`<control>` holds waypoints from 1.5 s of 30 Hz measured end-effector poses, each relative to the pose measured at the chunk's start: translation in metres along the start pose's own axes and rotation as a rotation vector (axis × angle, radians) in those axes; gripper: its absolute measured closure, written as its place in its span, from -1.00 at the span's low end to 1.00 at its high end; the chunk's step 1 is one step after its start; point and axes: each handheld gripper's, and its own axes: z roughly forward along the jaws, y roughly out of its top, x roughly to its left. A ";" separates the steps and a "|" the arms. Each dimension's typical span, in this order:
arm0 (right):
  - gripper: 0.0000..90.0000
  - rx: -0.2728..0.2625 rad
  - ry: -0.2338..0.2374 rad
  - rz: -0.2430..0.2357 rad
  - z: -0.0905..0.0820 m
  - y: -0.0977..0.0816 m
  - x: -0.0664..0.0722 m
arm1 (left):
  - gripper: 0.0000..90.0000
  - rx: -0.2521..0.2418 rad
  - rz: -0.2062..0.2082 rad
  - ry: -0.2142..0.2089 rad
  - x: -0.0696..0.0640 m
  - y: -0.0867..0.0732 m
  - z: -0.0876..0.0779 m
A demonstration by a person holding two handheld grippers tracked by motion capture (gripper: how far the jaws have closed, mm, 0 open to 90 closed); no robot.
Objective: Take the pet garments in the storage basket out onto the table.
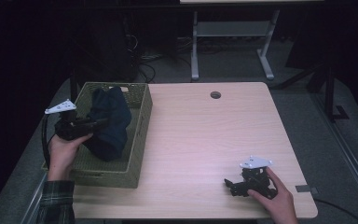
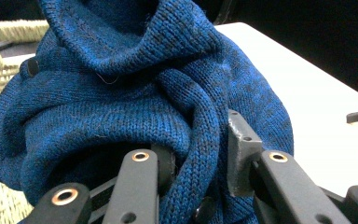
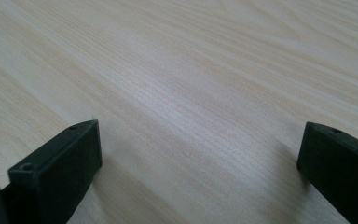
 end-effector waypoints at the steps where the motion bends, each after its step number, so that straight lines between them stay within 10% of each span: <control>1: -1.00 -0.001 0.000 -0.002 0.000 0.000 0.000 | 0.53 -0.009 0.000 -0.004 -0.001 0.002 -0.001; 21: -1.00 -0.002 0.003 -0.002 0.000 0.000 0.000 | 0.53 -0.100 0.068 -0.050 -0.034 0.037 -0.008; 45: -1.00 -0.001 0.004 -0.002 0.001 0.000 0.000 | 0.53 -0.087 0.143 -0.158 -0.088 0.061 0.033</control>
